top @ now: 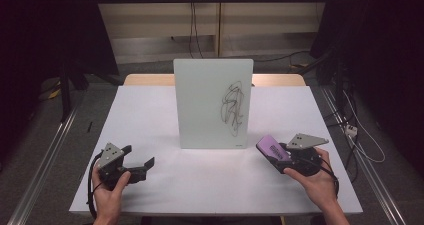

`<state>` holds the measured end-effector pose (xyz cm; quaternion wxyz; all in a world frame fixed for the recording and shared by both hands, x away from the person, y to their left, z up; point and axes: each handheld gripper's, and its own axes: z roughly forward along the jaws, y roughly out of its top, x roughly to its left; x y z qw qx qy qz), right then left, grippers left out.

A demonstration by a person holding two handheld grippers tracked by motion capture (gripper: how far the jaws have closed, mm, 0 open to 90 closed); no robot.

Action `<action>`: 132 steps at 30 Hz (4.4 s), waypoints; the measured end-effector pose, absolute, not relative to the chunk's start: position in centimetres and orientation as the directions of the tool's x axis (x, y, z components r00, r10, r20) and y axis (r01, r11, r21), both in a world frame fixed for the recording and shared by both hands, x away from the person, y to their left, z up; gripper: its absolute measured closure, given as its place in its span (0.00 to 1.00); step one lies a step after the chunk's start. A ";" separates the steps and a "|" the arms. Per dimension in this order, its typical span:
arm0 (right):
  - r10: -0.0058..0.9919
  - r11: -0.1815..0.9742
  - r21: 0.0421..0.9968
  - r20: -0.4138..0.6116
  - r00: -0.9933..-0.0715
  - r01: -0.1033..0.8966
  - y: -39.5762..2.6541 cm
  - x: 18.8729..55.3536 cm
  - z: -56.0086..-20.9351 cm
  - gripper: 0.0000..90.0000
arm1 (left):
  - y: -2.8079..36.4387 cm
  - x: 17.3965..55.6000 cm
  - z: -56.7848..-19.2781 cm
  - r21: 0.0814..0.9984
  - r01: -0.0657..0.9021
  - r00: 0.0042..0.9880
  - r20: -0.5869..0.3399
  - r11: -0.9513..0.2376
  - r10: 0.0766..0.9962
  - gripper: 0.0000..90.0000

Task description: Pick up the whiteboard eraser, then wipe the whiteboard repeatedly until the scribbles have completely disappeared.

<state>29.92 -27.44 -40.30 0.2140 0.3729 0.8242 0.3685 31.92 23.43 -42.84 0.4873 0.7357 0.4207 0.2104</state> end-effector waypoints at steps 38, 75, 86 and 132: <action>0.717 0.469 0.848 -0.203 -0.667 0.246 -23.6 29.2 -38.7 0.47 | 22.9 32.4 -43.0 0.889 0.422 0.567 -0.108 -0.175 0.816 0.06; 0.692 0.433 0.894 -0.251 -0.676 0.112 -19.8 32.6 -36.6 0.47 | 23.2 32.2 -42.8 0.891 0.418 0.567 -0.105 -0.175 0.817 0.06; 0.696 0.444 0.895 -0.309 -0.649 0.051 -19.1 33.9 -34.6 0.47 | 23.3 32.1 -42.7 0.898 0.404 0.572 -0.101 -0.172 0.814 0.06; 0.760 0.446 0.895 -0.382 -0.527 -0.005 -18.7 39.5 -31.2 0.47 | 23.3 32.5 -42.8 0.894 0.415 0.576 -0.115 -0.168 0.810 0.06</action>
